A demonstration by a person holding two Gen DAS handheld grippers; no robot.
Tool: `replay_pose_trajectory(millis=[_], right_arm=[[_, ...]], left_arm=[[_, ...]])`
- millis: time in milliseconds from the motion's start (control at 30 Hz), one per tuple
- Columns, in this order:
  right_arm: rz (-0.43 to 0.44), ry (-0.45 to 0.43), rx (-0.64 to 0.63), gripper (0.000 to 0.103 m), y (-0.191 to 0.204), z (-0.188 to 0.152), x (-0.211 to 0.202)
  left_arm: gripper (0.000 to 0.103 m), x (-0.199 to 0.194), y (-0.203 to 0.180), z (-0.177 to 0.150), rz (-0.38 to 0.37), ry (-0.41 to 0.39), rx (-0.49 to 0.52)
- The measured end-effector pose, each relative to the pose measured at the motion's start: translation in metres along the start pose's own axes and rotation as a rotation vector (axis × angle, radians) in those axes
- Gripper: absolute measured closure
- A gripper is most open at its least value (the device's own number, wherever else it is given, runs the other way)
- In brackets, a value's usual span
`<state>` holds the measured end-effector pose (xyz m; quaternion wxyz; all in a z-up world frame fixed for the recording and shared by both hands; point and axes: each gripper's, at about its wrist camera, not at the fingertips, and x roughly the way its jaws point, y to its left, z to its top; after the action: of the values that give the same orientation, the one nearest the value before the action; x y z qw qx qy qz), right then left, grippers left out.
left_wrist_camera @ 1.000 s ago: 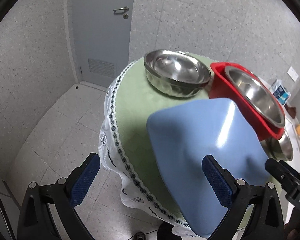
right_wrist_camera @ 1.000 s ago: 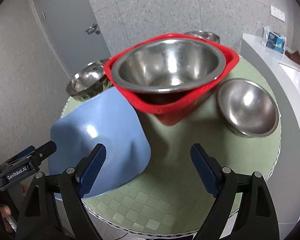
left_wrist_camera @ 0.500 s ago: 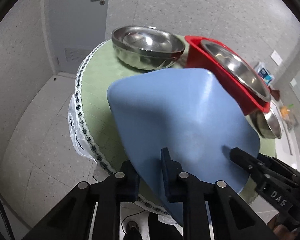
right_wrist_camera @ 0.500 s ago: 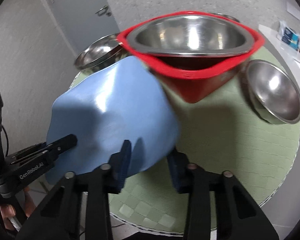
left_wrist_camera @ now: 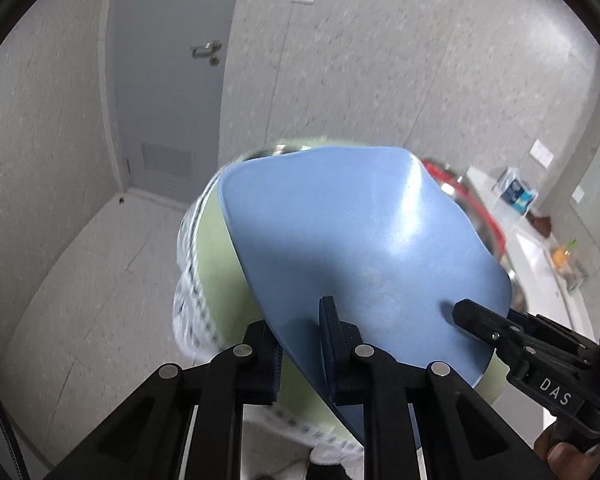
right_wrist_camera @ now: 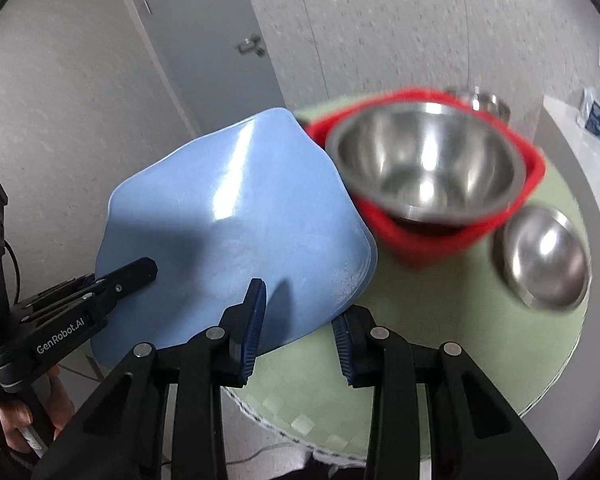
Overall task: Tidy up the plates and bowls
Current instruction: 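Carry the blue plate with both grippers and lay it on the bowl in the basin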
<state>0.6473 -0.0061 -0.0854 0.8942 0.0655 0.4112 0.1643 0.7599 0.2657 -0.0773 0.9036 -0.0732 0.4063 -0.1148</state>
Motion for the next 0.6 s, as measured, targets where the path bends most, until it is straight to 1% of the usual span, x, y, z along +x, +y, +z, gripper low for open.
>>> replay_pose_trajectory(millis=[133, 267, 367, 433, 600], right_arm=[[0.001, -0.033, 0.0, 0.07, -0.024, 0.03, -0.01], [-0.013, -0.048, 0.003, 0.07, -0.059, 0.052, -0.012], [-0.026, -0.033, 0.001, 0.07, -0.087, 0.069, -0.008], [-0.031, -0.012, -0.004, 0.07, -0.106, 0.08, -0.001], [-0.029, 0.045, -0.008, 0.07, -0.139, 0.091, 0.018]], left_arm=[[0.089, 0.002, -0.031, 0.024, -0.01, -0.03, 0.021], [0.089, 0.021, -0.067, 0.042, -0.03, -0.04, 0.04], [0.089, 0.051, -0.088, 0.051, -0.034, -0.018, 0.039], [0.089, 0.078, -0.095, 0.055, -0.032, -0.002, 0.035], [0.088, 0.133, -0.112, 0.075, -0.014, 0.048, 0.022]])
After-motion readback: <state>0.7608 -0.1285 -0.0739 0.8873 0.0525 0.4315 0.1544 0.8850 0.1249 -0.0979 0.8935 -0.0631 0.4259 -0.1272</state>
